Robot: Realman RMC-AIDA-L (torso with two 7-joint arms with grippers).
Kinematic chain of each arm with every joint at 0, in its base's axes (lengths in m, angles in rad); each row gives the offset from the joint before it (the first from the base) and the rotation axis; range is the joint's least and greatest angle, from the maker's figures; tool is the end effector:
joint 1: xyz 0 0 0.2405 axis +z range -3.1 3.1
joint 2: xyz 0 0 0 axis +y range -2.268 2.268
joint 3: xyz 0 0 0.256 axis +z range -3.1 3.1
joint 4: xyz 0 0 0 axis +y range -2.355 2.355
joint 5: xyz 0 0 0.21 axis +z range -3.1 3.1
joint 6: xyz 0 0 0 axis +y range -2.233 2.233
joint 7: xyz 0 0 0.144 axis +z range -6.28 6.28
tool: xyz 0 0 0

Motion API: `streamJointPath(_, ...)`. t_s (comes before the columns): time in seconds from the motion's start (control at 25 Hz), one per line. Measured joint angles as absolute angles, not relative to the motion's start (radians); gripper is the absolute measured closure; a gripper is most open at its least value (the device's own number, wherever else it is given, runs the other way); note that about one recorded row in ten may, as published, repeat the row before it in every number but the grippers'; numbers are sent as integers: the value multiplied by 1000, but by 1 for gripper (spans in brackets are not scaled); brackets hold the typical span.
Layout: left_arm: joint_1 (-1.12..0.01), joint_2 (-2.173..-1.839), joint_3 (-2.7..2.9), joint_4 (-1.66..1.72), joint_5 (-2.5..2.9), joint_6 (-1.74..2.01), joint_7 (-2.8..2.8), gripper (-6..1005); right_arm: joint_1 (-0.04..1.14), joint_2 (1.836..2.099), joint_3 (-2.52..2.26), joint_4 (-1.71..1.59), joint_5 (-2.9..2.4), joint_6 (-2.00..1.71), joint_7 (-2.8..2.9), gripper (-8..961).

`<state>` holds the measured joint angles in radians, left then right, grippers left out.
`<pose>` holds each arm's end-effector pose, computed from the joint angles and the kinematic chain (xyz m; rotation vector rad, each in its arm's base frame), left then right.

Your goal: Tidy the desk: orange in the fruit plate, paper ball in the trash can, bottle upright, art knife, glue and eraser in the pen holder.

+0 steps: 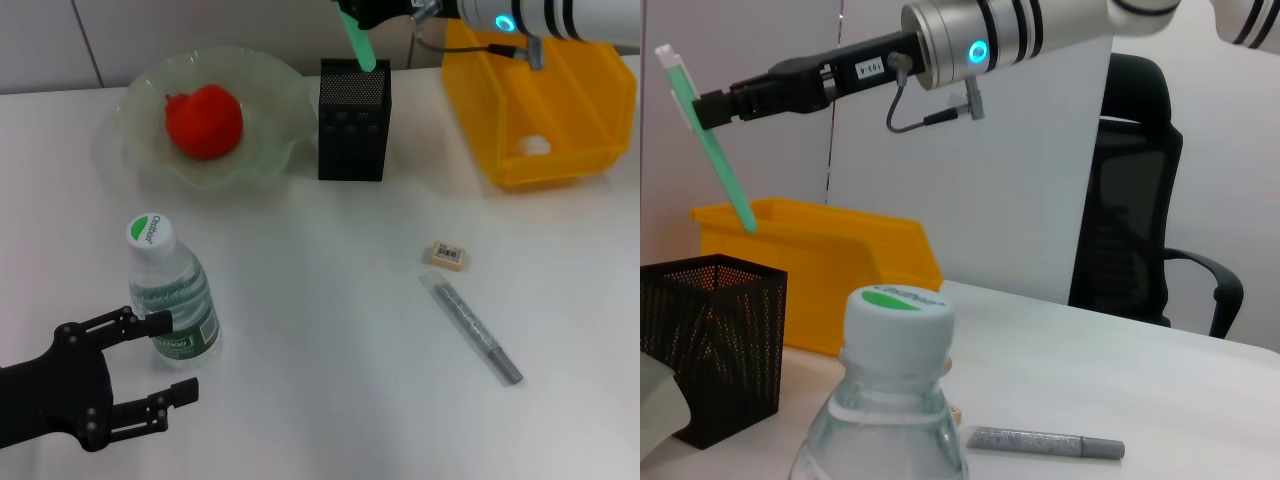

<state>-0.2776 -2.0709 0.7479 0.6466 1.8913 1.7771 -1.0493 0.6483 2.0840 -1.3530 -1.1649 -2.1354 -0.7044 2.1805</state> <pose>-0.3025 0.2400 0.0032 -2.7495 -0.3913 -0.8509 0.1185 0.4468 0.0149 -2.2794 0.4780 0.3964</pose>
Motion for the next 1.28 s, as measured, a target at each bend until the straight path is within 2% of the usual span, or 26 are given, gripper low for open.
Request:
streamJointPath(0.4,-279,-2071,747,646,1891,1778,-1049,215,576,2086,-1378,-1078,-1686,-637,1711,788)
streamJointPath(0.96,-287,-2072,752,645,1890,1778,-1061,214,606,2085,-1369,-917,-1614,-588,1587,788)
streamJointPath(1.28,-296,-2072,755,634,1890,1778,-1063,214,626,2081,-1367,-865,-1564,-596,1535,735)
